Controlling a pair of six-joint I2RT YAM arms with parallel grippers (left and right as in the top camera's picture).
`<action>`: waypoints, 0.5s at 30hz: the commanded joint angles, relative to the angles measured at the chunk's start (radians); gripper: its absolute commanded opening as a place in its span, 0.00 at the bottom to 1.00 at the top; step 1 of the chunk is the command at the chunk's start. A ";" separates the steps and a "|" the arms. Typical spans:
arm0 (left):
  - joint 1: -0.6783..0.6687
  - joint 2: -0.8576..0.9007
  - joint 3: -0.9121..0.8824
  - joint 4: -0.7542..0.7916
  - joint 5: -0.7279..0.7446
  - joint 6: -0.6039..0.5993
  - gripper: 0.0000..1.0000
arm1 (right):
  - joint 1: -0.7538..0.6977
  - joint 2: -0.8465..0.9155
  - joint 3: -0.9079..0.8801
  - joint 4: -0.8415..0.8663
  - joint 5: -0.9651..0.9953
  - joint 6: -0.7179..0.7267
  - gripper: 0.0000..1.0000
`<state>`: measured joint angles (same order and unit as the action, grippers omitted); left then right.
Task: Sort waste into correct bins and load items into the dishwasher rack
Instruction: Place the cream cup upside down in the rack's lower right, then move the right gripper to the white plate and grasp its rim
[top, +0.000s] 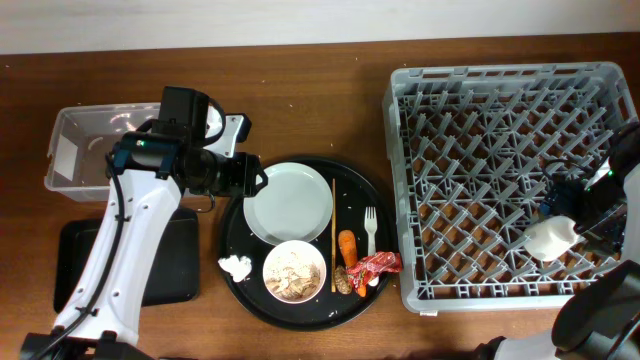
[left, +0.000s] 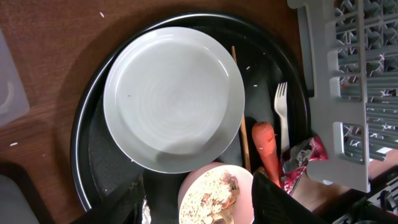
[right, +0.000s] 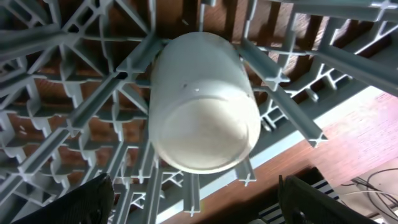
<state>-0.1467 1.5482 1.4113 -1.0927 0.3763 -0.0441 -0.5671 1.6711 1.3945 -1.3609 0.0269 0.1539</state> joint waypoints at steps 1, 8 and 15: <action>-0.004 -0.002 0.010 -0.001 -0.006 0.023 0.55 | -0.003 0.003 -0.007 -0.001 -0.040 0.001 0.88; -0.004 -0.002 0.010 -0.005 -0.006 0.023 0.56 | 0.011 -0.032 0.000 -0.003 -0.167 -0.045 0.87; -0.004 -0.002 0.010 -0.035 -0.009 0.023 0.60 | 0.120 -0.182 0.064 -0.023 -0.332 -0.170 0.87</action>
<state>-0.1467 1.5482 1.4113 -1.1172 0.3759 -0.0441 -0.5079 1.5864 1.4113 -1.3792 -0.1684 0.0818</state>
